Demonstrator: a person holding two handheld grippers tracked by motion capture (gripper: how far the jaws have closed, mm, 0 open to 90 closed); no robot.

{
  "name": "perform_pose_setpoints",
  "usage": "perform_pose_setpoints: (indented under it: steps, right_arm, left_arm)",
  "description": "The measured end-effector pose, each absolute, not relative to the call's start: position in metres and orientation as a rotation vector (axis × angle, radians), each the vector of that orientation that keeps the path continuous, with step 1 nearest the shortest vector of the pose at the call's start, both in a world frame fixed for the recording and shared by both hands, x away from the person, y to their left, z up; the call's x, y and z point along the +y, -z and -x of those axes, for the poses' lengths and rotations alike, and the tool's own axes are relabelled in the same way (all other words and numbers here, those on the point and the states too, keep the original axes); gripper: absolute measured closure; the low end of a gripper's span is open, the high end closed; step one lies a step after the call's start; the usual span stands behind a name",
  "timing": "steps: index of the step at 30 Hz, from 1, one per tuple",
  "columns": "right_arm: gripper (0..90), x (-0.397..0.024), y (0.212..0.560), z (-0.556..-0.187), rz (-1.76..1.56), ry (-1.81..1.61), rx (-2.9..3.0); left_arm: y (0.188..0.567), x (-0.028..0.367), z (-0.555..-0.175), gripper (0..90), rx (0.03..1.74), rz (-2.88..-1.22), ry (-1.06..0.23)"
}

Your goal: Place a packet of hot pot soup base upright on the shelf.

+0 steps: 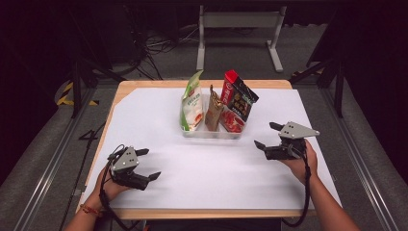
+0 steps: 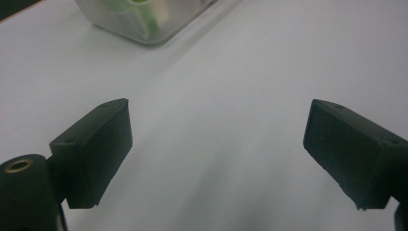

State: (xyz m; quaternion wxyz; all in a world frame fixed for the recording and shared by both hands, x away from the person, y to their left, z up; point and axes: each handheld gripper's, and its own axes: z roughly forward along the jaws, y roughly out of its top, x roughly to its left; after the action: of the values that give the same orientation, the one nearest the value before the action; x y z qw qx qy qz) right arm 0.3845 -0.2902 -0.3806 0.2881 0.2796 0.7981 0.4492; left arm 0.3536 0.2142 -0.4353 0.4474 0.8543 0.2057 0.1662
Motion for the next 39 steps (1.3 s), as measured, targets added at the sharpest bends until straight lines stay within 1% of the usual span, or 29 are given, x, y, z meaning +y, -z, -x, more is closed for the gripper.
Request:
perform_pose_setpoints:
  steps: [9,20,22,39]
  right_arm:
    - [17.1,-0.303,0.387,-0.367,-0.708,-1.183,2.119]
    - [15.1,-0.321,0.399,-0.35,-0.714,-1.169,2.122]
    - [14.0,-0.324,0.4,-0.348,-0.725,-1.164,2.121]
    - [14.8,-0.357,0.417,-0.326,-0.834,-1.174,2.078]
  left_arm:
    - [0.436,0.214,-0.354,10.0,0.519,-2.108,-0.418]
    - [0.436,0.213,-0.354,9.9,0.517,-2.115,-0.43]
    - [0.436,0.213,-0.354,9.9,0.518,-2.118,-0.431]
    - [0.438,0.213,-0.351,10.3,0.512,-2.131,-0.445]
